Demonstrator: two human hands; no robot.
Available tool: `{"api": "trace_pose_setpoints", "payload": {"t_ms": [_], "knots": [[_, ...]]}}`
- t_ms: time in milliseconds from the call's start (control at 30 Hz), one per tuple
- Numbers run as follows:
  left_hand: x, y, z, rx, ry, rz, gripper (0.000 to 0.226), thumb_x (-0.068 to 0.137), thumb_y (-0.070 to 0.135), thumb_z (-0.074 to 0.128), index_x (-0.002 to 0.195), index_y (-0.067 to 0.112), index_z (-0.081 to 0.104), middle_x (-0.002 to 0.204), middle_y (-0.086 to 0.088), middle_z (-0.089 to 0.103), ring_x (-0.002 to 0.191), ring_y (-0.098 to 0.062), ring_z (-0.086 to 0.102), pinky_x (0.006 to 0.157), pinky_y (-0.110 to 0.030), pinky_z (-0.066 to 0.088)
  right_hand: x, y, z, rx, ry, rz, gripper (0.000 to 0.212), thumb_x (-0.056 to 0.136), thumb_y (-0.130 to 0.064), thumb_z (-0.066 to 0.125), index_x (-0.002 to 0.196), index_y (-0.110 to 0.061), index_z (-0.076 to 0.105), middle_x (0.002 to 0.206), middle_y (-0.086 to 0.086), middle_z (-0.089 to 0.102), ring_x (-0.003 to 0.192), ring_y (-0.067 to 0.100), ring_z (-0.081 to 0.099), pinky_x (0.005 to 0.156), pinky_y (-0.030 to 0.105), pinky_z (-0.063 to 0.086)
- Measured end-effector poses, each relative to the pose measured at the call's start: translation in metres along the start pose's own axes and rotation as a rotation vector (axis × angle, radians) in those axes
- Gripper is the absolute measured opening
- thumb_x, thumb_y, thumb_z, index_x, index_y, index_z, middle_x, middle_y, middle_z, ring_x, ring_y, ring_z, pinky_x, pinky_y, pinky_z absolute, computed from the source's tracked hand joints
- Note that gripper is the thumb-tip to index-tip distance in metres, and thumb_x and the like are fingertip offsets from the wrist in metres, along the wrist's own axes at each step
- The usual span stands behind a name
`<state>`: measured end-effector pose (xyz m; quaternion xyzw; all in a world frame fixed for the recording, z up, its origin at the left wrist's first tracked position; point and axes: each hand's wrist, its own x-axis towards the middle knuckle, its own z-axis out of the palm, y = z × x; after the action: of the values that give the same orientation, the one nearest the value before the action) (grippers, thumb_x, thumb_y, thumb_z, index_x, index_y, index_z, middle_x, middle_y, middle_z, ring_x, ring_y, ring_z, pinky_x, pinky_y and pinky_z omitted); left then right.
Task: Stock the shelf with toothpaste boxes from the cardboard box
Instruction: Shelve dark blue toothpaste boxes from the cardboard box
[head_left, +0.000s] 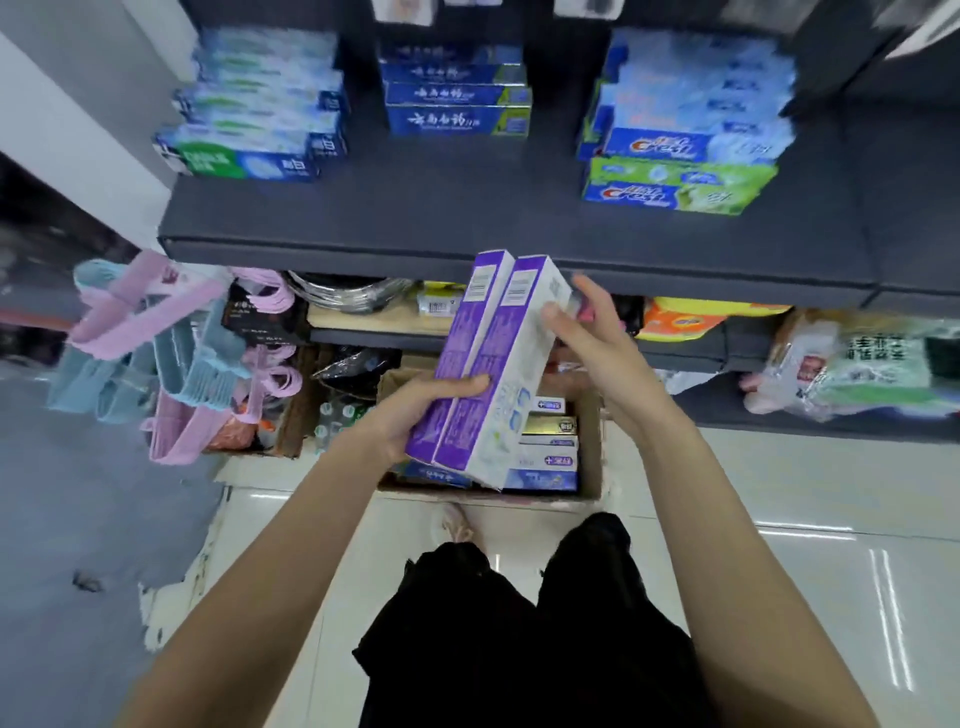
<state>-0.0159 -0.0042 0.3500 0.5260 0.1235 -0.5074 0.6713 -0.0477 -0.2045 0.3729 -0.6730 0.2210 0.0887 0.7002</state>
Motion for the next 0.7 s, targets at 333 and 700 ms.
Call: {"api": "trace_pose_setpoints", "payload": {"t_ms": [333, 700], "knots": [[0.059, 0.008, 0.164, 0.18, 0.217, 0.323, 0.05, 0.073, 0.007, 0.075, 0.115, 0.025, 0.057, 0.099, 0.006, 0.073, 0.089, -0.009, 0.07, 0.074, -0.022, 0.056, 0.017, -0.016, -0.131, -0.239, -0.079, 0.013, 0.086, 0.078, -0.039, 0.074, 0.141, -0.028, 0.017, 0.108, -0.004, 0.065, 0.093, 0.011, 0.065, 0.088, 0.036, 0.052], [0.116, 0.029, 0.274, -0.092, 0.355, 0.32, 0.017, 0.079, 0.017, 0.07, 0.096, 0.016, 0.063, 0.069, 0.001, 0.072, 0.06, -0.011, 0.068, 0.055, -0.025, 0.054, 0.029, -0.028, -0.271, 0.476, -0.119, 0.313, 0.058, 0.083, -0.036, 0.061, 0.132, -0.007, 0.05, 0.12, 0.015, 0.063, 0.106, 0.034, 0.062, 0.092, 0.043, 0.052]]}}
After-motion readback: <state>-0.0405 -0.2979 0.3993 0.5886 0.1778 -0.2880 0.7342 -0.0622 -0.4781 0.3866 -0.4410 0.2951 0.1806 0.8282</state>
